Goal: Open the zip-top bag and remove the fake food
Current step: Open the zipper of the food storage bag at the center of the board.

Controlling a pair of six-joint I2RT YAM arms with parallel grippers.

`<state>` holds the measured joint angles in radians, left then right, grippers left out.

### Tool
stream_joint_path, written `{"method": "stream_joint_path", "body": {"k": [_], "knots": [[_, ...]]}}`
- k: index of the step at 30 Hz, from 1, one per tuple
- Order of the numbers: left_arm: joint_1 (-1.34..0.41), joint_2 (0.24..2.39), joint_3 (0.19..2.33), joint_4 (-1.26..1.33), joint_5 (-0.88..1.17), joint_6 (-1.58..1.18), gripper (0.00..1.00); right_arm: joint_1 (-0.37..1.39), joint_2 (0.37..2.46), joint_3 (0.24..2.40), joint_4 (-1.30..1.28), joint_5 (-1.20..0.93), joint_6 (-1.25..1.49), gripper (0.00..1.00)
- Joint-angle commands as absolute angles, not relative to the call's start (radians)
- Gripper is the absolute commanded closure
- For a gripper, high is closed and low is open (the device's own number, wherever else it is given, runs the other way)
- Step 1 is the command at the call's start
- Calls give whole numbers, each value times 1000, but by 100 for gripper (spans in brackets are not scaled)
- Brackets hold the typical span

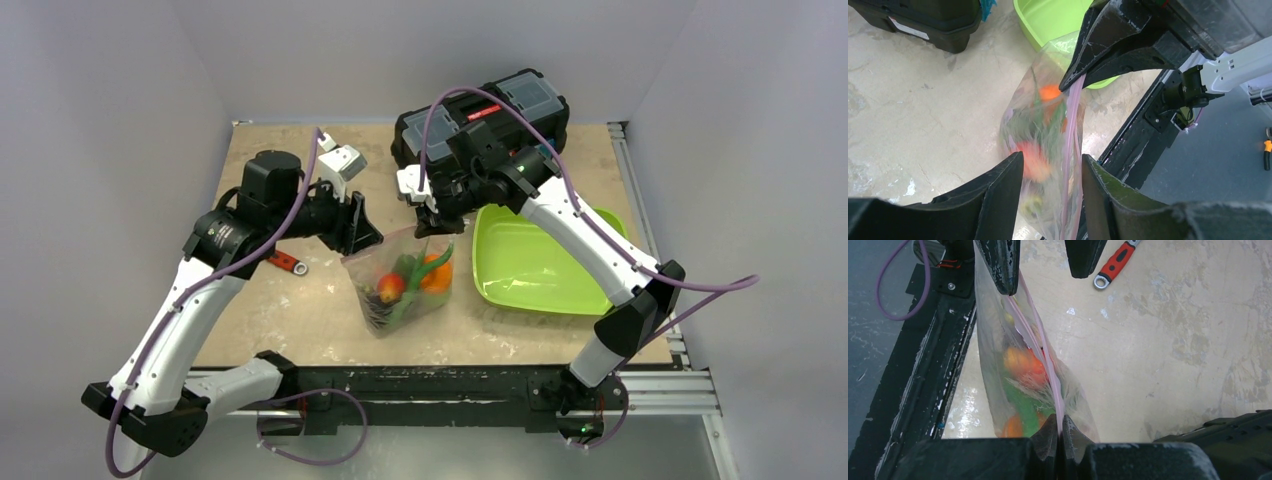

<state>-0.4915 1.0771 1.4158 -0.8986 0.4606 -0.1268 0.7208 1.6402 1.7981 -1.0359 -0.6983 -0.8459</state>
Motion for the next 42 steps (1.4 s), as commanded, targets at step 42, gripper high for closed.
{"method": "stream_joint_path", "body": {"k": [42], "knots": [[-511, 1148, 1323, -858, 586, -88, 80, 723, 1606, 1768, -1036, -744, -848, 100]]}}
